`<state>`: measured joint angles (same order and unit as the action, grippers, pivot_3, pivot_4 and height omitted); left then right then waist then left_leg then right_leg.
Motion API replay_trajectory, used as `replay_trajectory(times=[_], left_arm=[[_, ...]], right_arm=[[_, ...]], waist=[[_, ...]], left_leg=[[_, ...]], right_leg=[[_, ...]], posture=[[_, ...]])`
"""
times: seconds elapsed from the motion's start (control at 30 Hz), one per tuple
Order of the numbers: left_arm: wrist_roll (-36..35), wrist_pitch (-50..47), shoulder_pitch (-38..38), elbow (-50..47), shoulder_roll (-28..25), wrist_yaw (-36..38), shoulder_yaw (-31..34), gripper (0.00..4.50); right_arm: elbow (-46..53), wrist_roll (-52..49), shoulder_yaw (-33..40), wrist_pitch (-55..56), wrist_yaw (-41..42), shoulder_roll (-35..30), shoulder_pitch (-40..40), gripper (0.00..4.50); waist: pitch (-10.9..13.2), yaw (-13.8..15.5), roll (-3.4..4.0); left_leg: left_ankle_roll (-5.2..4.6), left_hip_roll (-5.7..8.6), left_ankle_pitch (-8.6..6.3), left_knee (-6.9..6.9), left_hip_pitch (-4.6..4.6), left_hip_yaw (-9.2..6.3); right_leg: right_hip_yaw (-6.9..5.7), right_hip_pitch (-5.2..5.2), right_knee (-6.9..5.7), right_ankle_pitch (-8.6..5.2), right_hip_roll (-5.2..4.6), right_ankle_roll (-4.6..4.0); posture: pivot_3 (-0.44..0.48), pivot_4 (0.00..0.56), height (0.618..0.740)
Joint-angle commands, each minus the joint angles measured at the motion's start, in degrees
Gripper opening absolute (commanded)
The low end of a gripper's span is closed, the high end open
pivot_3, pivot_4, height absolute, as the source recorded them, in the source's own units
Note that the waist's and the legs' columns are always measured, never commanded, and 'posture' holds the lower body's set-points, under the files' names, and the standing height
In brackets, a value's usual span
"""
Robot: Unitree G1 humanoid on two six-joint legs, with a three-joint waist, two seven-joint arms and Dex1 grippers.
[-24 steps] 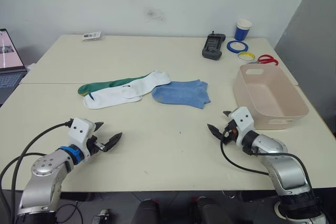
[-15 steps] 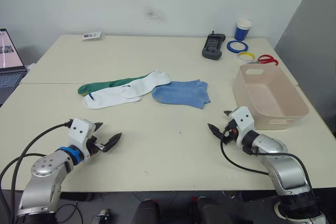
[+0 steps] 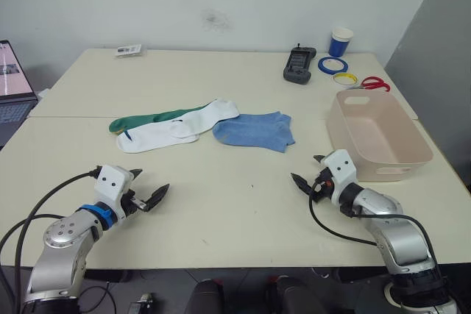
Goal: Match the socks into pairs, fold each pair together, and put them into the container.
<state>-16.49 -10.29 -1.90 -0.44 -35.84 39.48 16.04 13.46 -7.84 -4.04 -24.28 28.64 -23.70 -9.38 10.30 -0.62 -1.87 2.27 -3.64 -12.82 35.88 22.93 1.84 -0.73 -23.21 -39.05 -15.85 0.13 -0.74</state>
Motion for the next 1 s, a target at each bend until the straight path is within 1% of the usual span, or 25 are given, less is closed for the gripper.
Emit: replay_trajectory(times=[0.03, 0.17, 0.27, 0.43, 0.5, 0.6, 0.83, 1.0], left_arm=[[0.22, 1.93, -0.63, -1.74, 0.16, -0.13, 0.35, 4.50], [-0.87, 1.74, -0.83, -2.17, 0.61, 0.21, 0.58, 4.50], [-2.81, 1.39, -1.60, -2.84, 0.89, 1.09, 1.89, 4.50], [-9.19, 0.03, -5.73, -5.38, 2.81, 1.13, 7.31, 4.50], [-9.88, -0.12, -7.64, -5.94, 3.94, 0.03, 8.48, 4.50], [-9.96, 0.07, -9.29, -7.13, 4.81, -0.32, 8.42, 4.50], [-10.94, -0.57, -10.94, -10.26, 7.00, -2.77, 8.72, 4.50], [-11.54, -0.71, -13.41, -14.08, 9.35, -5.74, 9.36, 4.50]], right_arm=[[3.21, -0.03, 0.08, 1.07, -0.05, 0.03, 0.50, 4.48], [3.23, 0.07, -0.06, 1.27, 0.32, -0.27, 0.52, 4.48], [3.68, -0.21, 0.35, 1.34, 0.71, -0.67, 0.74, 4.48], [6.85, -2.88, 2.21, 0.93, 1.94, -0.64, 3.72, 4.48], [6.69, -2.55, 1.93, 1.31, 1.78, -0.55, 5.04, 4.48], [6.11, -1.63, 0.83, 2.06, 1.57, -0.49, 5.33, 4.48], [5.15, -0.86, -2.24, 1.90, 2.81, 0.16, -0.69, 4.48], [3.45, -1.46, -5.31, 0.63, 4.54, 3.24, -11.47, 4.48]], waist=[[0.00, 0.00, 0.00], [0.00, 0.02, 0.00], [0.00, 0.01, 0.00], [0.00, -0.06, -0.01], [-0.02, -0.05, -0.02], [-0.03, -0.03, -0.04], [-0.07, -0.36, -0.09], [-0.08, -1.04, -0.13]], left_leg=[[0.00, 0.00, 0.00, 0.00, 0.00, 0.00], [0.00, 0.00, 0.00, 0.00, 0.00, 0.00], [0.00, 0.00, 0.00, 0.00, 0.00, 0.00], [0.00, -0.06, 0.00, 0.00, 0.00, 0.00], [0.00, -0.06, 0.00, 0.00, 0.00, -0.01], [0.00, -0.04, 0.00, 0.01, -0.03, 0.00], [0.00, -0.01, 0.00, 0.02, -0.02, 0.00], [0.00, -0.02, 0.00, 0.02, -0.02, -0.02]], right_leg=[[0.00, 0.00, 0.00, 0.00, 0.00, 0.00], [0.00, 0.00, 0.00, 0.00, 0.00, 0.00], [0.00, 0.00, 0.00, 0.00, 0.00, 0.00], [0.02, 0.00, 0.00, 0.00, 0.00, 0.00], [0.01, 0.00, 0.00, 0.00, 0.00, 0.00], [0.02, 0.02, -0.01, 0.00, -0.05, 0.00], [0.03, 0.01, -0.01, 0.00, -0.01, 0.00], [0.04, 0.00, -0.01, 0.04, 0.04, -0.06]], posture=[[0.000, 0.150, 0.740], [0.000, 0.150, 0.740], [0.000, 0.150, 0.740], [0.000, 0.150, 0.740], [0.000, 0.150, 0.740], [0.000, 0.150, 0.740], [0.000, 0.150, 0.740], [0.000, 0.150, 0.740]])
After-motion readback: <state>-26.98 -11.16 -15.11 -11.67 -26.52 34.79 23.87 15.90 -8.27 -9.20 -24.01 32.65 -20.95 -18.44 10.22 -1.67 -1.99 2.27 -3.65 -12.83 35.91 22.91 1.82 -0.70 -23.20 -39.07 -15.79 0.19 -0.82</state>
